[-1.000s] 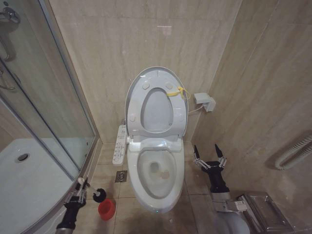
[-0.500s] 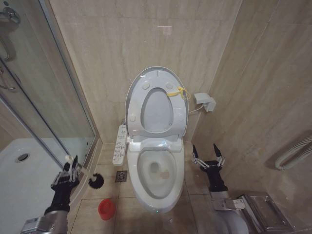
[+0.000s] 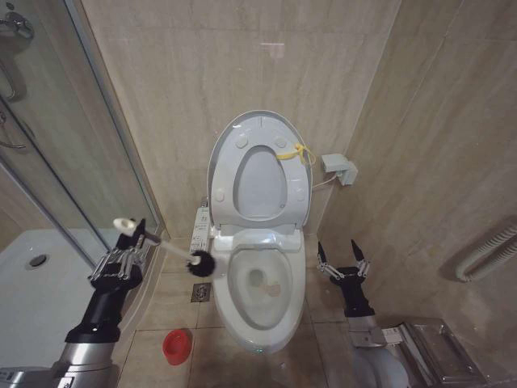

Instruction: Open the toilet lid, clean the toilet bowl with a toilet brush, close the toilet lid, and flush.

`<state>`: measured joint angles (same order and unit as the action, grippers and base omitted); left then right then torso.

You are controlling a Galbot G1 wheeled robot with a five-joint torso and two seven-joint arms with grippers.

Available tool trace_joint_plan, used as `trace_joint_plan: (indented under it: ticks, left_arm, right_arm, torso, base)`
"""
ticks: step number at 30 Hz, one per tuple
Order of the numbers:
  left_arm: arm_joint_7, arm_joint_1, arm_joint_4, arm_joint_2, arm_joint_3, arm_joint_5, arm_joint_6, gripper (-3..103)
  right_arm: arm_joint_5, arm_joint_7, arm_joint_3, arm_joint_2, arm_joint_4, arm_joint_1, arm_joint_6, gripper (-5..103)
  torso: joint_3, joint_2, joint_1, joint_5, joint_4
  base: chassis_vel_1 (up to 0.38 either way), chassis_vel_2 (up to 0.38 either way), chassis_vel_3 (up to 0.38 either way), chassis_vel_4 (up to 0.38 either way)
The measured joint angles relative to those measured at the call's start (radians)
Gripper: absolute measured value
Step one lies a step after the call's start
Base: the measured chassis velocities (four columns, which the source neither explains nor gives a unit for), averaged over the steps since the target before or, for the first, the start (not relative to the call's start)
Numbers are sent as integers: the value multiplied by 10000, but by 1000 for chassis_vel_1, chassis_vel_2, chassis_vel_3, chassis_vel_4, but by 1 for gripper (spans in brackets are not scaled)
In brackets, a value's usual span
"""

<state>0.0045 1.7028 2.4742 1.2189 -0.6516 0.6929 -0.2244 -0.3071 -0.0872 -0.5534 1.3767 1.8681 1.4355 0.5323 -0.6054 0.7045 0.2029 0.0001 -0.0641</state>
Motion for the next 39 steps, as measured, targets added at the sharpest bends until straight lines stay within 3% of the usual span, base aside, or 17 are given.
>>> trace_joint_plan:
  ticks: [2, 6, 11, 15, 19, 24, 33, 39]
  left_arm:
    - [597, -290, -610, -11, 162, 590, -452, 20]
    - [1230, -852, -1521, -14, 449, 1066, -746, 20]
    - [2183, -2183, -3502, -29, 1531, 1233, -1070, 20]
    - [2477, -3155, -4719, 29, 2336, 1271, -1220, 20]
    - [2408, -4191, -6156, 107, 3120, 874, -1410, 20]
    - [1831, -5751, -8064, 41, 4239, 205, -1650, 20]
    - [1512, -6982, -8648, -174, 5737, -132, -1659, 20]
    - [1305, -7474, -9395, -630, 6678, -1175, -1666, 20]
  right_arm:
    - [65, -23, 76, 4, -129, -86, -21, 100]
    - [140, -66, 91, 40, -297, -110, -23, 100]
    - [220, -74, -20, 190, -448, 6, -11, 100]
    - [265, -84, -124, 304, -500, 83, 14, 100]
    - [290, -87, -219, 447, -563, 155, 34, 100]
    - [304, -87, -346, 567, -660, 200, 51, 100]
    - [341, -86, -395, 660, -919, 169, 128, 100]
    - [343, -87, -396, 717, -1081, 67, 184, 100]
  torso:
    - [0, 0, 0, -1, 2]
    - [0, 0, 0, -3, 2]
    - [-1, -1, 1, -2, -2]
    - [-1, 0, 1, -2, -2]
    - [-1, -1, 1, -1, -1]
    - [-2, -1, 2, -1, 1]
    - [-1, -1, 2, 1, -1]
    - [0, -1, 2, 0, 2]
  base:
    - [0, 0, 0, 0]
    - [0, 0, 0, 0]
    - [0, 0, 0, 0]
    - [0, 0, 0, 0]
    - [0, 0, 0, 0]
    - [0, 0, 0, 0]
    - [0, 0, 0, 0]
    - [0, 0, 0, 0]
